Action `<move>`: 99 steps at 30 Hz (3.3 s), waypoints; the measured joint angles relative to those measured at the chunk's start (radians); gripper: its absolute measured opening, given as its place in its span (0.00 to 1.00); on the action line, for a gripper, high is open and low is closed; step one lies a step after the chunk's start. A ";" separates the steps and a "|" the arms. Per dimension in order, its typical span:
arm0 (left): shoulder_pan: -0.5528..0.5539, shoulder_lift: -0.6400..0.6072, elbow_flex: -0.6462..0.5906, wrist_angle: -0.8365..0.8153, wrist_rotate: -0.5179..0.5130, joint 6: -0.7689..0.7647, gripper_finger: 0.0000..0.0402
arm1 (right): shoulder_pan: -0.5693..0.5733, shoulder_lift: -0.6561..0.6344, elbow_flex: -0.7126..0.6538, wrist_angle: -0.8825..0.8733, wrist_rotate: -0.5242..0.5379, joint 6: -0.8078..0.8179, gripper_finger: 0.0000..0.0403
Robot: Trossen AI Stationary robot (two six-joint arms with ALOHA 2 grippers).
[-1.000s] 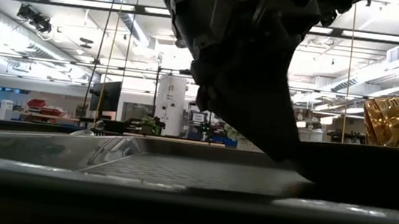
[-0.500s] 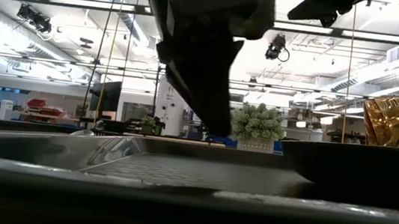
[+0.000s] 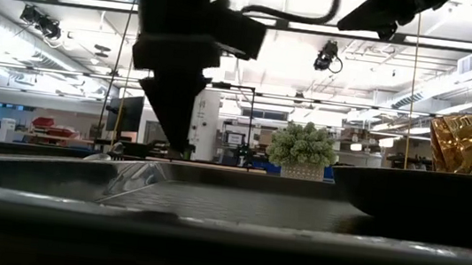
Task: Pick and place plate/cup/fork/spoon on tray
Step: Put the orange fork on the black serving tray to the left of the black plate
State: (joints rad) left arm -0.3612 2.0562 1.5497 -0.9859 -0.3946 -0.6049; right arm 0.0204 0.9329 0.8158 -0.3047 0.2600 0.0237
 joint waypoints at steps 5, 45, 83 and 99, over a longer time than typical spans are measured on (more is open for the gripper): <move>-0.020 -0.020 0.000 -0.073 -0.160 -0.013 0.31 | 0.000 0.002 -0.012 0.028 0.006 -0.014 0.02; -0.005 -0.630 -0.645 0.113 -0.379 -0.401 0.12 | -0.004 0.050 -0.011 0.157 0.030 -0.160 0.02; 0.098 -0.348 -0.627 0.333 -0.271 -1.108 0.36 | -0.057 0.153 -0.088 0.313 -0.183 -0.231 0.02; 0.119 -0.274 -0.600 0.250 -0.236 -1.190 0.32 | -0.049 0.154 -0.088 0.353 -0.204 -0.206 0.02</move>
State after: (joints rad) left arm -0.2424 1.7821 0.9493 -0.7358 -0.6303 -1.7952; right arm -0.0284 1.0870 0.7277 0.0485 0.0562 -0.1827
